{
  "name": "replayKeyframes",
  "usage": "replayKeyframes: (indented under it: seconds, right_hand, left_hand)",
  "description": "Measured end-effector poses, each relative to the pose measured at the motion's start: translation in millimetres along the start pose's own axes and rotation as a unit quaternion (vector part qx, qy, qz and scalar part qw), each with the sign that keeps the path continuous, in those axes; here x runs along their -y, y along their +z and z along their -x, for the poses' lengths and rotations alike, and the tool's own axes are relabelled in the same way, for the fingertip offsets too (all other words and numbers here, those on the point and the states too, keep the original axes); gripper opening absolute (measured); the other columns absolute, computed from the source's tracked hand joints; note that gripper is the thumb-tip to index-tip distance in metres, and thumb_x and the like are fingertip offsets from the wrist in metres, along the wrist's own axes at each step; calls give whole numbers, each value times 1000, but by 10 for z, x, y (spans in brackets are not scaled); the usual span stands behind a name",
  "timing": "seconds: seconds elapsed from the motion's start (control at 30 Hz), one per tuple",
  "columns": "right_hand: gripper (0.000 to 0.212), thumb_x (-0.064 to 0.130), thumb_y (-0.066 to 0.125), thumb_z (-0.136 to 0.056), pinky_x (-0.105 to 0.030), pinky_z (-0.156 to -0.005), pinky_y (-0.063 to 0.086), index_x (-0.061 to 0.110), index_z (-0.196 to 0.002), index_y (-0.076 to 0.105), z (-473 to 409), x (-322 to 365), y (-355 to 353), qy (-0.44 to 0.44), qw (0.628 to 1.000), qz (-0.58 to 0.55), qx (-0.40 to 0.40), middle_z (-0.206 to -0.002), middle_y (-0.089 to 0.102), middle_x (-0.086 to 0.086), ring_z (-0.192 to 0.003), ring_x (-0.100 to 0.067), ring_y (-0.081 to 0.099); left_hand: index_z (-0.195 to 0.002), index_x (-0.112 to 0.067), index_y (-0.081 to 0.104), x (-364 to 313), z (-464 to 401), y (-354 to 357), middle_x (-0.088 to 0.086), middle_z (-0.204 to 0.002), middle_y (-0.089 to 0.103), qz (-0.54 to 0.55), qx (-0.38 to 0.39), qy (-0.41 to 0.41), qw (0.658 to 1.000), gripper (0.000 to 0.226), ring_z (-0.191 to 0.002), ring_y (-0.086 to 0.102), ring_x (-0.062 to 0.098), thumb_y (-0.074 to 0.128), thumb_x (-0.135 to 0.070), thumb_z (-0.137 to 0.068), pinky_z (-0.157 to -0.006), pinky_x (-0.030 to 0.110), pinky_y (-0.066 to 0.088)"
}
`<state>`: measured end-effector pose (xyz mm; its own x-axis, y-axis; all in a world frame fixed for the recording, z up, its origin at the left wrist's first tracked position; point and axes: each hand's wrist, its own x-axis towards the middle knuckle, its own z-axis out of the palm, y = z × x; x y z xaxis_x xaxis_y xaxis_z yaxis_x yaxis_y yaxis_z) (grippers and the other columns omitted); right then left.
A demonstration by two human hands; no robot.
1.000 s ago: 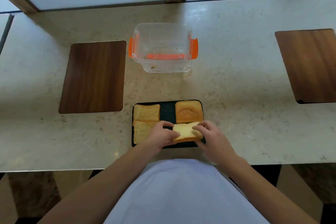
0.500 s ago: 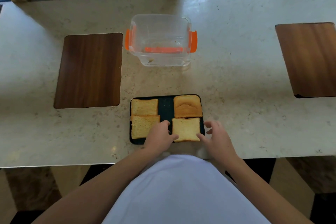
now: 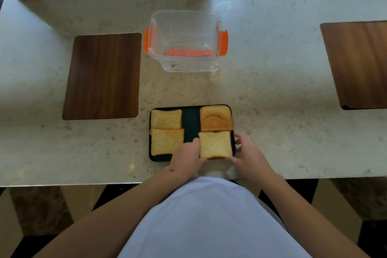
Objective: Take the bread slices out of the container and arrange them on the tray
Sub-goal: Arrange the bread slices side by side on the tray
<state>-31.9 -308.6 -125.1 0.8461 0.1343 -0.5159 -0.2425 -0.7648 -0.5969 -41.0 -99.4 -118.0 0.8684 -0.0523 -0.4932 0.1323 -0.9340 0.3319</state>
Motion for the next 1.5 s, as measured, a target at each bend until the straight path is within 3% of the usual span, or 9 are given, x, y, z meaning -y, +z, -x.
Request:
replayKeyframes:
  seconds: [0.27,0.47,0.6,0.9,1.03,1.13,1.27,1.37,1.5]
  right_hand:
    - [59,21,76,-90,-20,-74,48,20,-141,47,-25,-59,41,45,998,-46,-10,-103,57,14,-86,0,59]
    - [52,32,76,-89,-19,-59,50,20,-134,53,-83,-73,70,100,988,-115,-26,-105,61,11,-89,-2,62]
    - [43,30,74,-91,-21,-69,48,18,-130,58,-146,-21,75,98,989,-103,-45,-105,65,9,-90,-3,62]
    - [29,30,72,-92,-31,-77,54,19,-118,64,-180,75,32,90,992,-63,-58,-103,70,4,-92,-15,66]
    - [32,31,72,-92,-29,-76,52,16,-119,63,-172,100,24,91,993,-55,-55,-106,71,1,-92,-15,66]
    - [41,35,70,-93,-31,-80,53,15,-127,59,-140,144,-12,98,993,-30,-61,-117,65,0,-97,-16,65]
    - [26,26,66,-94,-28,-76,51,15,-118,63,-142,403,-22,13,994,8,-111,-116,59,0,-92,-13,61]
    - [24,25,66,-94,-20,-70,48,16,-116,63,-272,779,127,-41,998,-20,-45,-110,63,3,-91,-10,61]
    - [50,26,68,-94,-25,-81,46,14,-139,50,-481,1166,421,13,992,-82,96,-128,60,-2,-106,-14,57]
  left_hand:
    - [-101,-18,51,6,-43,56,1,-88,67,25,11,-6,1000,37,-76,63,18,78,-36,-83,-69,37,58]
    - [-107,-17,54,7,-71,58,-5,-82,61,135,7,-68,989,40,-71,58,11,75,-44,-84,-57,27,44]
    - [-128,-14,53,-44,-129,26,-7,-88,58,228,-7,-108,968,45,-77,57,6,72,-30,-90,-61,23,43]
    - [-121,-13,56,-141,-186,3,-5,-83,59,210,-3,-101,972,33,-74,58,8,69,-14,-91,-63,25,51]
    - [-116,-13,57,-162,-207,-14,-1,-85,61,207,7,-102,973,29,-76,61,13,70,-15,-90,-72,35,58]
    - [-121,-13,55,-78,-162,-64,-4,-82,62,216,14,-94,972,35,-75,63,12,69,-22,-91,-66,31,56]
    - [-113,-18,61,318,-12,-230,-4,-84,68,267,30,-125,955,20,-65,71,9,63,-23,-93,-68,35,63]
    - [-105,-17,63,724,147,-321,4,-88,71,314,1,-187,931,12,-69,73,15,63,-19,-93,-74,40,62]
    - [-104,-14,60,1068,217,-401,2,-95,61,279,-132,-205,929,13,-86,62,22,62,-14,-91,-73,35,50]
